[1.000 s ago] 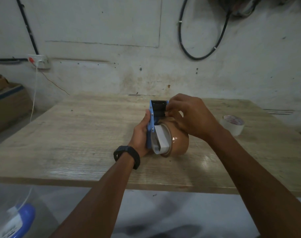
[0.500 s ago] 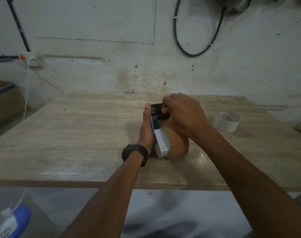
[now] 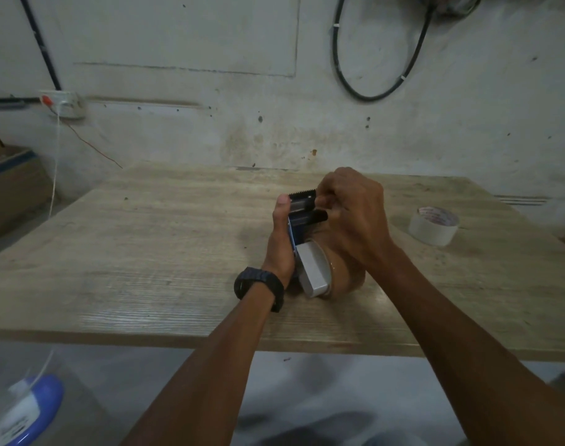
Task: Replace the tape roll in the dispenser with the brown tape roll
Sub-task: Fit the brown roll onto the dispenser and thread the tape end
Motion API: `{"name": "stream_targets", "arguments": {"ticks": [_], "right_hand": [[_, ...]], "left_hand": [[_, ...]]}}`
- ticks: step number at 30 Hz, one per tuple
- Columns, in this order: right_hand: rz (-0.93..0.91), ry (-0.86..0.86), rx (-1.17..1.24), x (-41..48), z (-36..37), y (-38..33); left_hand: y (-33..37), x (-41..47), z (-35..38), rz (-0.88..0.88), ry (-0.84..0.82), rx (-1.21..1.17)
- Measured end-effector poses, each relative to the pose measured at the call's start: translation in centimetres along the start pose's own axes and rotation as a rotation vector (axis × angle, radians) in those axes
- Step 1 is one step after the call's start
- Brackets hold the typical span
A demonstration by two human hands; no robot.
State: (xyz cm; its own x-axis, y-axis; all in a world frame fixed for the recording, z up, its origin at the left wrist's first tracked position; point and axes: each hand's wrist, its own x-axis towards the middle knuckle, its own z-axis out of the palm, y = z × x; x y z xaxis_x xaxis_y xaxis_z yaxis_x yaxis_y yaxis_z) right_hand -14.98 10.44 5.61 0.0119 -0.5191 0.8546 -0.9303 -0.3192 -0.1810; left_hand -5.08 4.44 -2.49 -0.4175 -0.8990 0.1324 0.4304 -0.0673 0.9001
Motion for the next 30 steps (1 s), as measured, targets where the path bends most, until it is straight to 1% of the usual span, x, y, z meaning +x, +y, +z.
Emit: {"name": "stream_targets", "arguments": {"ticks": [3,7,10,16,21,23,27,28,30], "right_hand": [[-0.015,0.016,0.016,0.2,-0.1,0.5],[-0.064,-0.100,-0.090,0.5,-0.1,0.0],[-0.140,-0.169,-0.096,0.7,-0.2,0.1],[-0.106,-0.179,-0.082,0.8,0.0,1.5],[-0.171,-0.233,-0.088,1.0,-0.1,1.3],[-0.199,-0.227,-0.096,0.8,0.0,0.9],[-0.196,-0.196,-0.056,1.2,0.2,0.5],[-0.179,-0.177,-0.038,1.4,0.2,0.5],[-0.088,-0.105,0.049,1.4,0.4,0.7]], "left_hand": [[0.2,-0.2,0.1,-0.005,-0.024,0.028],[-0.1,-0.2,0.1,0.009,-0.069,0.057],[0.2,-0.6,0.1,0.018,-0.057,0.082],[0.7,-0.8,0.2,0.031,-0.037,0.106],[0.9,-0.8,0.1,0.025,-0.035,0.100],[0.6,-0.7,0.1,0.007,-0.051,0.073],[0.3,-0.5,-0.3,-0.021,-0.072,-0.004],[0.2,-0.5,-0.3,-0.033,-0.085,-0.037],[0.2,-0.5,-0.4,-0.034,-0.100,-0.053]]}}
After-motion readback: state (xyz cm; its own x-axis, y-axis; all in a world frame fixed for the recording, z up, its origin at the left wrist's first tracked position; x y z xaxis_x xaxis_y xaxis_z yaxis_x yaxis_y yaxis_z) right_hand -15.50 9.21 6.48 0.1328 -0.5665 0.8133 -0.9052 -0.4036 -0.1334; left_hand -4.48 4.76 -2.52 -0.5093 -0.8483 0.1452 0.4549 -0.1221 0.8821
